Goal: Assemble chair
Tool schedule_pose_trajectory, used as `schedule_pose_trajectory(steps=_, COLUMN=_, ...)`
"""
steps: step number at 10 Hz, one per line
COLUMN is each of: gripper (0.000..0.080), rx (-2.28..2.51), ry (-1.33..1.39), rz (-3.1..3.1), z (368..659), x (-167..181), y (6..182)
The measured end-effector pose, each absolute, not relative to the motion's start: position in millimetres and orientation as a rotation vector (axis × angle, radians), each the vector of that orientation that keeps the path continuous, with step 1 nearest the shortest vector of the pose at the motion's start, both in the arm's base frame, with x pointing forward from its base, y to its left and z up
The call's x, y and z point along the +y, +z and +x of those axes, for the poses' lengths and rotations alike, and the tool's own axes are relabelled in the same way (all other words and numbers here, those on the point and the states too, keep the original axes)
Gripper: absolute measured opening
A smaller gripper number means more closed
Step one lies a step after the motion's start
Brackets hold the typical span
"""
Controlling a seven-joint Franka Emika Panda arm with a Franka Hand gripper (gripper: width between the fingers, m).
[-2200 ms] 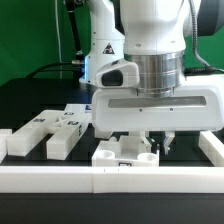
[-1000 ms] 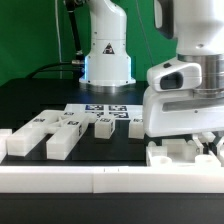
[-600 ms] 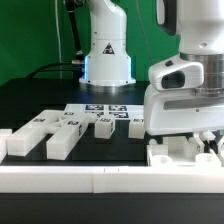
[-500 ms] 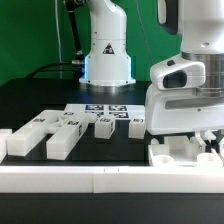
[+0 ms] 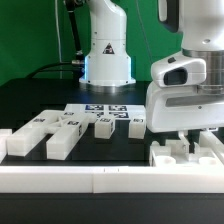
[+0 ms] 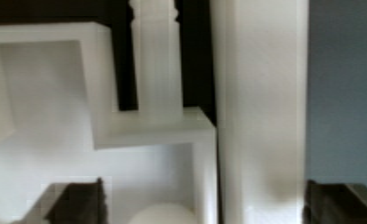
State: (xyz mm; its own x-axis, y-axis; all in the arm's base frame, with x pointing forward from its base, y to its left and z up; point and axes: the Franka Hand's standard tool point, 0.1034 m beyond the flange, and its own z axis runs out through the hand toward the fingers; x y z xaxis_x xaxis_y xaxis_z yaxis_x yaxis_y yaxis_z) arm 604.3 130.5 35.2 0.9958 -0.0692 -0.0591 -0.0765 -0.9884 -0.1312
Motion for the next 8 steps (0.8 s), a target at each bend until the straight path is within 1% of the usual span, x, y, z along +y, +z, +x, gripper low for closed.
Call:
schedule_pose_trajectory(steps=1, gripper=0.0625, rx=0.122, ry=0.086, rz=-3.007, z=604.5, x=125.2, y=41.9)
schedule_pose_trajectory(steps=2, gripper=0.0642, rx=0.156, ry=0.096, rz=-3.012, z=602.0, x=117.0, y=50.2)
schedule_pose_trajectory(steps=5, gripper=0.0648, rx=0.263, ry=0.131, rz=-3.024, z=584.7, x=86.7, y=67.7)
schedule_pose_trajectory(steps=8, gripper=0.0649, rx=0.312, ry=0.157, rz=-3.038, z=550.1, x=60.9, y=68.7)
